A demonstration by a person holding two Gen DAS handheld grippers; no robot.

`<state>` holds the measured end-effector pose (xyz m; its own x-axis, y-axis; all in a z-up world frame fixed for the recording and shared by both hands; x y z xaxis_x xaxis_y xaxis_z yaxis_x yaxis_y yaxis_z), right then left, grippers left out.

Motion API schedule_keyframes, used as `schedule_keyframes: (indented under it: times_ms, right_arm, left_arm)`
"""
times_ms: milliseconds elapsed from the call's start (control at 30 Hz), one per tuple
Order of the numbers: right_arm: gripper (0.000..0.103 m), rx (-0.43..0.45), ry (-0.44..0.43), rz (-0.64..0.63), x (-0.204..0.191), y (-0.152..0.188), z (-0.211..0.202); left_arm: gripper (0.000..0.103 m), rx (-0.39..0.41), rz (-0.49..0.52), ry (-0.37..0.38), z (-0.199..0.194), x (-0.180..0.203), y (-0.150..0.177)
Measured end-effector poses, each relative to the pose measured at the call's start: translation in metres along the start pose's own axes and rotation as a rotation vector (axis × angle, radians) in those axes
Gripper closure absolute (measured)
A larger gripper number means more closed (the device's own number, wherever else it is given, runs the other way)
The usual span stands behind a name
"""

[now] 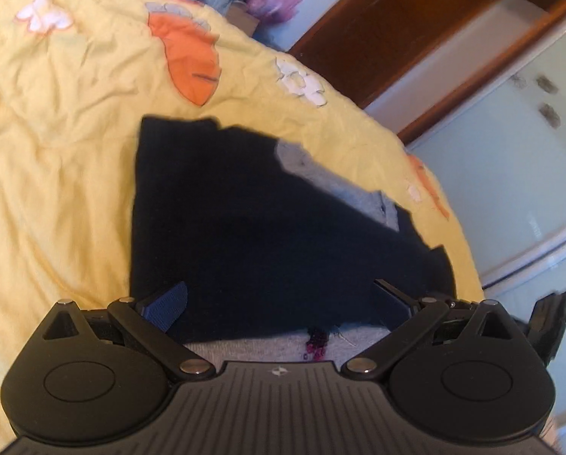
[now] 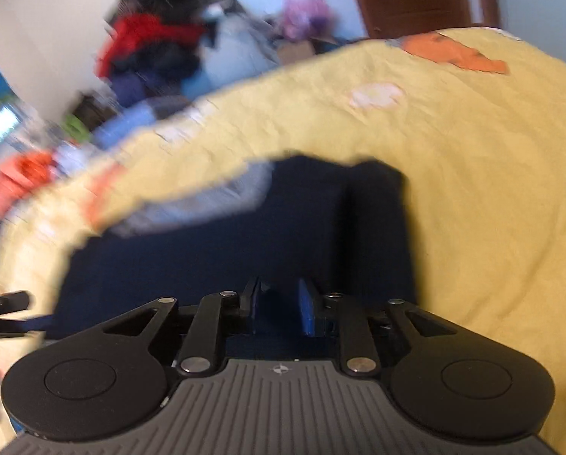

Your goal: Fold small clothes

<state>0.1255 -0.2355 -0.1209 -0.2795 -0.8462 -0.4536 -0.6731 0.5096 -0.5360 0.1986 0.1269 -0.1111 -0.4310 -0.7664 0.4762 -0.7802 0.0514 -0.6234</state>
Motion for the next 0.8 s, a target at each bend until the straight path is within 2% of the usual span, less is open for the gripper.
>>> schedule_keyframes:
  times_ms: [67,133,200,267,400,500,533,567,633,667,733,800]
  right_arm:
    - [0.098,-0.010,-0.015,0.073,0.010,-0.001,-0.008]
    - [0.090,-0.001,0.001,0.036,0.007,0.005,-0.028]
    - [0.065,0.019,-0.014,-0.026,0.002,0.019,-0.062]
    - [0.049,0.018,-0.095,-0.031,0.007,0.041,-0.095]
    - [0.048,-0.017,-0.119,-0.053,0.027,0.104,-0.140]
    - [0.048,-0.075,-0.142,-0.154,0.029,0.161,-0.155]
    - [0.048,-0.078,-0.118,-0.204,0.030,0.178,-0.158]
    - [0.048,-0.031,-0.079,-0.285,0.027,0.191,-0.168]
    - [0.047,-0.007,0.027,-0.470,0.019,0.219,-0.181]
    - [0.045,0.001,0.041,-0.521,0.015,0.231,-0.189]
    - [0.045,-0.034,0.033,-0.518,0.013,0.244,-0.201]
    - [0.046,-0.004,0.046,-0.500,0.014,0.248,-0.213]
  left_arm:
    - [0.000,-0.002,0.020,-0.007,-0.005,0.000,0.005]
    - [0.000,-0.008,-0.028,-0.018,-0.020,0.002,0.011]
    - [0.000,-0.012,-0.039,-0.011,-0.044,0.012,0.024]
    - [0.000,-0.012,-0.036,0.042,-0.067,0.023,0.048]
    - [0.000,-0.061,-0.102,0.074,-0.095,0.028,0.117]
    - [0.000,0.002,-0.047,0.061,-0.118,0.035,0.153]
    - [0.000,0.007,-0.035,0.052,-0.124,0.038,0.162]
    - [0.000,0.006,-0.024,0.039,-0.131,0.042,0.170]
    - [0.000,-0.009,0.002,0.012,-0.143,0.051,0.187]
    - [0.000,-0.026,0.028,0.009,-0.149,0.057,0.196]
    - [0.000,-0.043,0.087,-0.025,-0.161,0.070,0.214]
    - [0.000,-0.031,0.116,-0.038,-0.172,0.082,0.230]
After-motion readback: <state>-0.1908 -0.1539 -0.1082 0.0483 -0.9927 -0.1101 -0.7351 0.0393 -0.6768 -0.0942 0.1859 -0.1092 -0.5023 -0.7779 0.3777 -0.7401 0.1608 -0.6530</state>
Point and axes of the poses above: each gripper's, at about its wrist camera, not at the fingertips, and z roughly the way its jaws point, x to its right, y to its underside, the point moved 7 cm from there along z, roughly the way its jaws point, and after that the axes turned 11 degrees about z, right-handed, at the moved point
